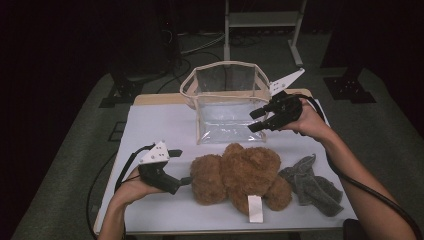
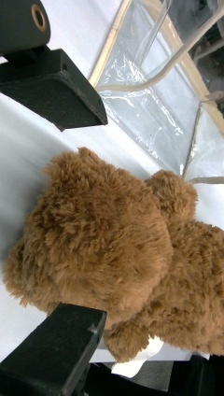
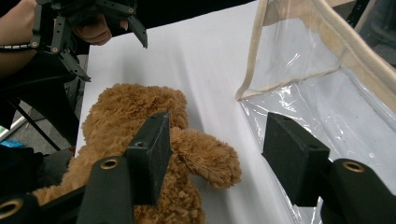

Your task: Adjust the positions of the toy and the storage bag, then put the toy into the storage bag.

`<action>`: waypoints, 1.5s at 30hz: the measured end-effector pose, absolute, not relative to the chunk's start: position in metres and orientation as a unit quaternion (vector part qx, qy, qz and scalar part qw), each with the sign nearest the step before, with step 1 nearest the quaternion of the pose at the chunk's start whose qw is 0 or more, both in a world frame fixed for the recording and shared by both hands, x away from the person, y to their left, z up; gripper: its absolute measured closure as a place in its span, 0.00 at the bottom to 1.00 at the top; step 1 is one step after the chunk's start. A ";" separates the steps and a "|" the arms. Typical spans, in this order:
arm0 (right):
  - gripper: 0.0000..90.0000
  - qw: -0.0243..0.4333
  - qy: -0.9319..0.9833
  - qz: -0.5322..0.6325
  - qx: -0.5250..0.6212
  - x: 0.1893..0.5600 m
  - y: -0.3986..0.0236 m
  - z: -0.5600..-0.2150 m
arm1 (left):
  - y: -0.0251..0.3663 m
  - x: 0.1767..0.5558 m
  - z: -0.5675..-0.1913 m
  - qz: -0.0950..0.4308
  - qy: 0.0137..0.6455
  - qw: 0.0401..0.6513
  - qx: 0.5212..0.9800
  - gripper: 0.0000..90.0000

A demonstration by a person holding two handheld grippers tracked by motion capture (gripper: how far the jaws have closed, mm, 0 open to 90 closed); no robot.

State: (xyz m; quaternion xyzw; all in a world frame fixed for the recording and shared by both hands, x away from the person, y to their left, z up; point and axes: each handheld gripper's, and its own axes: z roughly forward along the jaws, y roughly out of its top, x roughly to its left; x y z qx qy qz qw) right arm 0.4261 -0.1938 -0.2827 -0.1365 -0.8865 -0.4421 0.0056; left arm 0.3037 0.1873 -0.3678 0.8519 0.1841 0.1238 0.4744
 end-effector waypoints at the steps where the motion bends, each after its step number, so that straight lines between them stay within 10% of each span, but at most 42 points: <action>1: 0.45 0.007 -0.888 -0.440 -0.135 0.427 -0.192 -0.284 | 0.187 0.304 -0.368 0.123 0.184 0.474 0.852 0.07; 45: 0.46 -0.023 -0.913 -0.395 -0.104 0.476 -0.140 -0.241 | 0.195 0.301 -0.368 0.117 0.189 0.470 0.854 0.07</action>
